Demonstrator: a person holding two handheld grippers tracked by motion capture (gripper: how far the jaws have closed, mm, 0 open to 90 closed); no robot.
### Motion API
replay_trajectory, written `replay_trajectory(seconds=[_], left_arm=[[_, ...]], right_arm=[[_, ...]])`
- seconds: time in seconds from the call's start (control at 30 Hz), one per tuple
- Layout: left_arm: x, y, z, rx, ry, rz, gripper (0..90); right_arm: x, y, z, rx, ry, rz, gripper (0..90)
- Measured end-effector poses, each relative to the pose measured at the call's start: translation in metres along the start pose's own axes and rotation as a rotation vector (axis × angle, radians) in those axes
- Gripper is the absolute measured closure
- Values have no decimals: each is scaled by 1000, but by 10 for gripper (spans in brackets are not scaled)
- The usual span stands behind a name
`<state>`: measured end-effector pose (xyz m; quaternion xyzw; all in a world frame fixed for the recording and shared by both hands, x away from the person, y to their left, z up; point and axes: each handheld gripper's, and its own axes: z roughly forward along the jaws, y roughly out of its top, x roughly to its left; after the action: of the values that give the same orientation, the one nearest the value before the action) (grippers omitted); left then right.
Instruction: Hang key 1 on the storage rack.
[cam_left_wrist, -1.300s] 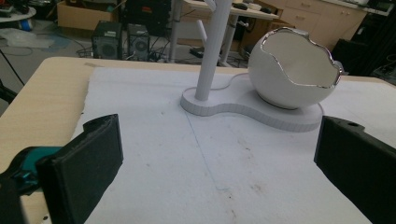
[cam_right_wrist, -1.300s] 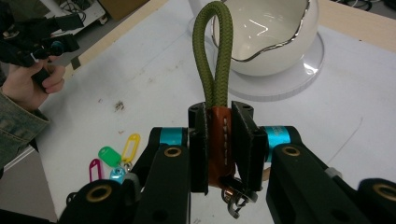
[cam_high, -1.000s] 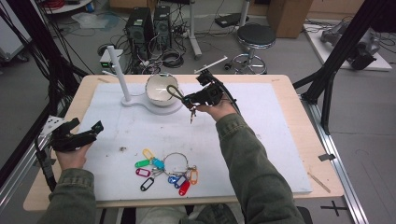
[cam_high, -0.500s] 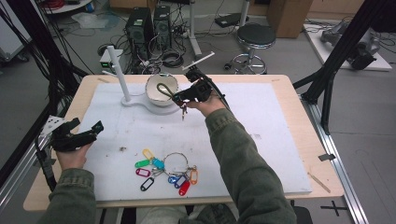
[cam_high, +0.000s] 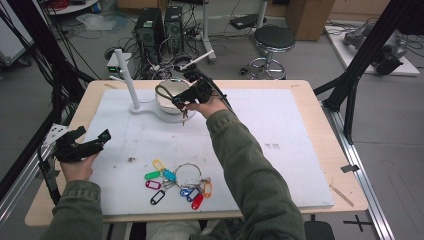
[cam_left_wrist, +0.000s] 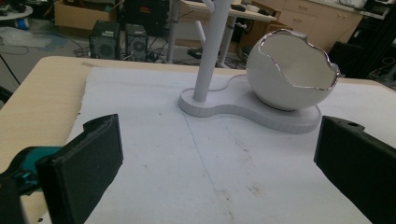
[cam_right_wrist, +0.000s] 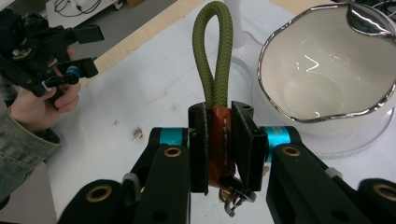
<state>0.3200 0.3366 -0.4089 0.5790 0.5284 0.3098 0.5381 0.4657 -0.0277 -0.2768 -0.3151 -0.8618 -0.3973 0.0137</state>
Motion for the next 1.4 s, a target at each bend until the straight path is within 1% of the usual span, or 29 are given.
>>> replay_trajectory(seconds=[0.03, 0.07, 0.1, 0.17, 0.27, 0.33, 0.47, 0.53, 0.67, 0.8, 0.9, 0.93, 1.1, 1.17, 1.33, 1.37, 1.4], left_arm=[[0, 0, 0, 0, 0, 0, 17], [0, 0, 0, 2, 0, 1, 17], [0, 0, 0, 1, 0, -1, 17], [1, 0, 0, 0, -1, -2, 17], [1, 0, 1, 0, -3, -3, 17], [1, 0, 1, 0, -3, -2, 17], [1, 0, 1, -1, -4, -5, 17], [1, 0, 1, 0, -5, -5, 17], [1, 0, 1, 1, -5, -5, 17], [1, 0, 1, -2, -7, -8, 17], [1, 0, 1, -1, -8, -7, 17], [1, 0, 1, -1, -10, -6, 17], [1, 0, 1, -1, -10, -8, 17], [2, 0, 1, -1, -11, -10, 17], [2, 0, 1, -5, -12, -15, 17], [2, 0, 1, -4, -12, -14, 17], [2, 0, 1, -4, -12, -13, 17]], right_arm=[[-1, 2, 2, -7, 4, -10, 774], [0, 4, 3, 3, 1, -4, 774], [0, 6, 5, 8, -7, -14, 774], [0, 9, 7, -6, 4, -12, 774], [1, 14, 10, -7, 9, 0, 774], [1, 18, 12, -11, 21, 3, 773], [2, 23, 16, -11, 22, 3, 773], [3, 27, 18, -9, 19, -6, 773], [7, 37, 19, -18, 34, -7, 773], [10, 44, 24, -12, 34, -18, 773], [11, 49, 28, 3, 32, -32, 773], [12, 51, 29, 1, 26, -34, 773], [16, 64, 34, 0, 33, -36, 773], [17, 67, 37, 2, 32, -51, 773], [24, 78, 41, -8, 37, -54, 773], [25, 80, 42, -10, 38, -67, 773], [26, 82, 43, -6, 37, -67, 773]])
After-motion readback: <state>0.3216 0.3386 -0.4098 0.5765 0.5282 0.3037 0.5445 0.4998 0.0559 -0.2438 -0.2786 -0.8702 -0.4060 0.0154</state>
